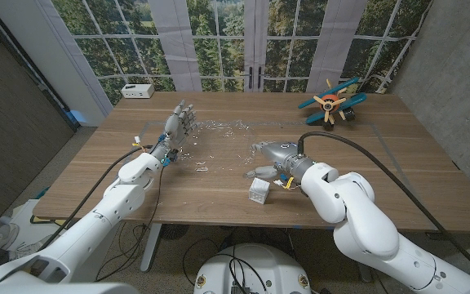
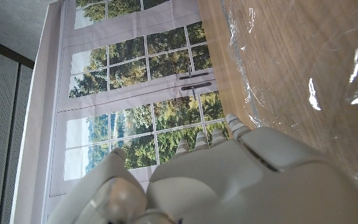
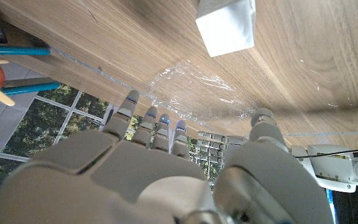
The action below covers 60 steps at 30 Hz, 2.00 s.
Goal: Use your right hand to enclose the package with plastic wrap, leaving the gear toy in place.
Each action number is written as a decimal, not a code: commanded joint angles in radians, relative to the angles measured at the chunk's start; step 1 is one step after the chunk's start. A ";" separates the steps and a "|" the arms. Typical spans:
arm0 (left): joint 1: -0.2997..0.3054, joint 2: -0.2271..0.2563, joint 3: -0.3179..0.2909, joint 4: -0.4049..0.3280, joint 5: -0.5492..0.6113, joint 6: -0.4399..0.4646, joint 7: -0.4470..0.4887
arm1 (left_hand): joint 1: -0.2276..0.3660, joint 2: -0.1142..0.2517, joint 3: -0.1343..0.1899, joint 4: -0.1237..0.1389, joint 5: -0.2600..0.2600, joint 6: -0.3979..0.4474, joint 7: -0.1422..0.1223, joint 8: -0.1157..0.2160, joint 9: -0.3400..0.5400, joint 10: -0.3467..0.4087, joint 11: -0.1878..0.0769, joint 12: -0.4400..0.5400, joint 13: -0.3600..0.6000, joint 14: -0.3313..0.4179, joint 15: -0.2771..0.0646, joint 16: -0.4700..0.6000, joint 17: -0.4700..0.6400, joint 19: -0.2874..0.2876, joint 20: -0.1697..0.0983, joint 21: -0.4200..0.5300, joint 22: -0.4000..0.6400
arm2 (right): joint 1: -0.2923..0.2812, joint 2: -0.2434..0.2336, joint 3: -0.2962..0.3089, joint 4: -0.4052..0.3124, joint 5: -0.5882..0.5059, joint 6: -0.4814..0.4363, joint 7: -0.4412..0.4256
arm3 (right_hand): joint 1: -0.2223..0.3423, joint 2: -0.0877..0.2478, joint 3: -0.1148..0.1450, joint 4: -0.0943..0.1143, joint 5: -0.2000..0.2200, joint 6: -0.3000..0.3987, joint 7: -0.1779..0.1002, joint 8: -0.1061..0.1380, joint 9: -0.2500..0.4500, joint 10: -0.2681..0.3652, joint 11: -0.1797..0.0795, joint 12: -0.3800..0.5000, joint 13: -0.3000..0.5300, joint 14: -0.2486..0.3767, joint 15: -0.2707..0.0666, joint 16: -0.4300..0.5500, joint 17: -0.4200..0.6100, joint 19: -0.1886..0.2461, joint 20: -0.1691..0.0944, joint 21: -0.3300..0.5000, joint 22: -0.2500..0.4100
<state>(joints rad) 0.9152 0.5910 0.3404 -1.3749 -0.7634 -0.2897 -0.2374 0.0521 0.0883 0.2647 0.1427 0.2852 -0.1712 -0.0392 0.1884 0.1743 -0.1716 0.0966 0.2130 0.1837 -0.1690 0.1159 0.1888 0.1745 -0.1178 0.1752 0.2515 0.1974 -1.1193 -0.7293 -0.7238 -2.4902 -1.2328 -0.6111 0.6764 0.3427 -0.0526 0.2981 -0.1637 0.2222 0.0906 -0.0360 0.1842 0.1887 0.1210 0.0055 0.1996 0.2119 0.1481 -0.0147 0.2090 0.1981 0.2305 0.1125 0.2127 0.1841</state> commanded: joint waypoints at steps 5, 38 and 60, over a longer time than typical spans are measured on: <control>-0.010 0.006 0.001 -0.002 0.003 0.005 -0.007 | 0.009 0.015 0.000 -0.003 0.001 -0.089 -0.004 -0.002 0.003 -0.094 0.008 -0.003 0.003 -0.077 -0.005 -0.004 0.003 0.002 0.004 -0.001 0.005 | -0.049 0.076 0.021 0.051 -0.069 0.048 0.062 | 0.005 -0.021 -0.010 0.003 0.010 -0.007 0.011 0.003 0.006 0.003 -0.002 0.003 0.002 -0.004 -0.002 0.006 0.006 0.004 0.002 0.002 0.002; -0.025 0.019 0.001 -0.009 0.007 0.014 -0.020 | 0.010 0.016 -0.002 -0.003 0.000 -0.089 -0.005 -0.002 0.003 -0.092 0.008 -0.005 0.003 -0.076 -0.006 -0.004 0.003 0.004 0.004 -0.002 0.005 | -0.087 0.145 0.012 0.128 -0.125 0.056 0.088 | 0.041 -0.008 -0.009 0.009 0.035 0.057 0.008 0.033 0.008 0.031 -0.004 0.015 0.005 0.013 -0.011 0.014 0.008 0.022 -0.003 0.007 0.003; -0.035 0.026 0.004 -0.005 0.003 0.024 -0.039 | 0.009 0.015 -0.004 -0.002 0.000 -0.090 -0.006 -0.003 0.003 -0.093 0.009 -0.007 0.004 -0.078 -0.006 -0.005 0.003 0.000 0.005 -0.005 0.005 | -0.131 0.201 -0.010 0.167 -0.292 0.006 0.088 | 0.168 0.041 -0.008 0.009 0.080 0.295 -0.007 0.097 0.011 0.259 -0.010 0.092 0.020 0.201 -0.069 0.085 0.027 0.113 -0.042 0.027 0.003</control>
<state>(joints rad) 0.8860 0.6170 0.3430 -1.3872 -0.7558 -0.2669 -0.2639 0.0521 0.0883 0.2647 0.1427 0.2852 -0.1711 -0.0391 0.1885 0.1743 -0.1716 0.0966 0.2053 0.1836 -0.1690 0.1159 0.1849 0.1745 -0.1180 0.1750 0.2468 0.1973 -1.2295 -0.5665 -0.7205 -2.3467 -1.4248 -0.5829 0.7503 0.4775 -0.0248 0.2802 -0.1542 0.2922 0.3558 -0.0352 0.2724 0.1980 0.3528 0.0034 0.2796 0.2257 0.3238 -0.0410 0.2828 0.2181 0.3329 0.0784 0.2368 0.1839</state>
